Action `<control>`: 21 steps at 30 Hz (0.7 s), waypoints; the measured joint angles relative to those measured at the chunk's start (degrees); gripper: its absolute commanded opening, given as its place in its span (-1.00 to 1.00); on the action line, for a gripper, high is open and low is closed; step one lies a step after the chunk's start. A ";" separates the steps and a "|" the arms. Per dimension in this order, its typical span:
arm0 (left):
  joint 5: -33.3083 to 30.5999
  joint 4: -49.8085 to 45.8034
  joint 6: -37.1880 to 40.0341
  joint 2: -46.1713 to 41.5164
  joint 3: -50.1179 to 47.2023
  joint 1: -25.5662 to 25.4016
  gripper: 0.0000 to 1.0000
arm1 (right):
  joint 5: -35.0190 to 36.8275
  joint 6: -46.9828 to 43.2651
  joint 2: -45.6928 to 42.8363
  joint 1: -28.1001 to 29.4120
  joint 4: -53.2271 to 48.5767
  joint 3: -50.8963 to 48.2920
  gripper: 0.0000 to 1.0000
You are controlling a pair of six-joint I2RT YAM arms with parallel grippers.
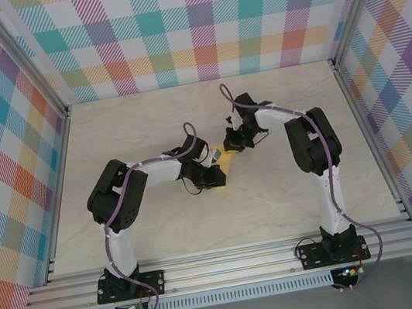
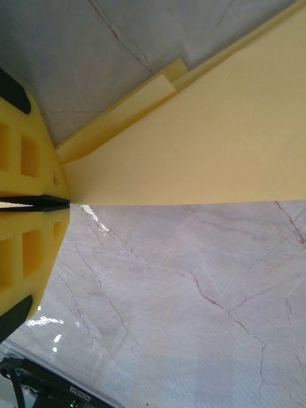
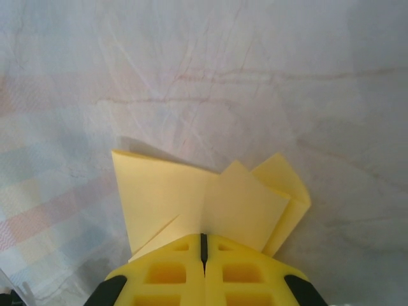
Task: Fold a paper plane with a square sheet of paper (fold left side to right side)
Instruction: Fold the wing for the fifth time at the center of the table.
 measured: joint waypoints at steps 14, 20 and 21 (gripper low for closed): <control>-0.02 0.00 0.20 0.00 0.00 -0.26 -0.73 | -0.24 -1.11 3.50 -2.84 -1.86 5.88 -0.97; 0.44 0.04 1.18 -0.11 0.00 -0.44 -0.70 | -0.42 -1.53 5.11 -4.13 -2.36 8.39 -0.95; 0.48 -0.04 1.42 -0.11 0.00 -0.44 -0.70 | -0.66 -1.55 5.29 -4.17 -2.71 8.74 -0.94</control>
